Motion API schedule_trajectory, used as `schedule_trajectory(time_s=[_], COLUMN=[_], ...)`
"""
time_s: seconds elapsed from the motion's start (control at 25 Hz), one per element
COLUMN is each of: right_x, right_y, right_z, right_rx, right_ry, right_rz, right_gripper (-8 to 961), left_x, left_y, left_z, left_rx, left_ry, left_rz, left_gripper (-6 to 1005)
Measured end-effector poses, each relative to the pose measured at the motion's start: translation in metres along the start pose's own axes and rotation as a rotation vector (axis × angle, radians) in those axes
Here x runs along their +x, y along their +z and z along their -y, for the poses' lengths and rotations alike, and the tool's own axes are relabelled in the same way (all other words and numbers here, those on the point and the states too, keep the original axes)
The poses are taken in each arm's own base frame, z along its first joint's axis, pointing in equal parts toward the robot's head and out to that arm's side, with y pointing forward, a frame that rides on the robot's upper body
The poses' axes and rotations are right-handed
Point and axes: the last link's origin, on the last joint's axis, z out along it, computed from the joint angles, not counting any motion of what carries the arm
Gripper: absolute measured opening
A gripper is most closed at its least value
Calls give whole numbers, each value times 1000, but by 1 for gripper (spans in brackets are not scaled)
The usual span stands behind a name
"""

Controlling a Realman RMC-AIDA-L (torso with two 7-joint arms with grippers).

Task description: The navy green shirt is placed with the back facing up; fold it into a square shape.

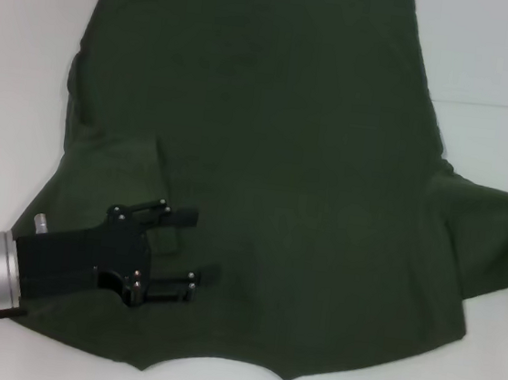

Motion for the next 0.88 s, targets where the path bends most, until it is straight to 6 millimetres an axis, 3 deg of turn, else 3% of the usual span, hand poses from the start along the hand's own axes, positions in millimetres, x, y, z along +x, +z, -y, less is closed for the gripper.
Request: schedule_trajectory(time_s=[0.88], right_x=[-36], right_y=[17], right_z=[-26], right_rx=[-36], right_ry=[-121], right_rz=[33], right_gripper=[26], left_x=[2], left_y=[1], left_z=[3], left_rx=[7], left_ry=[5], left_rz=[-3], left_gripper=[827])
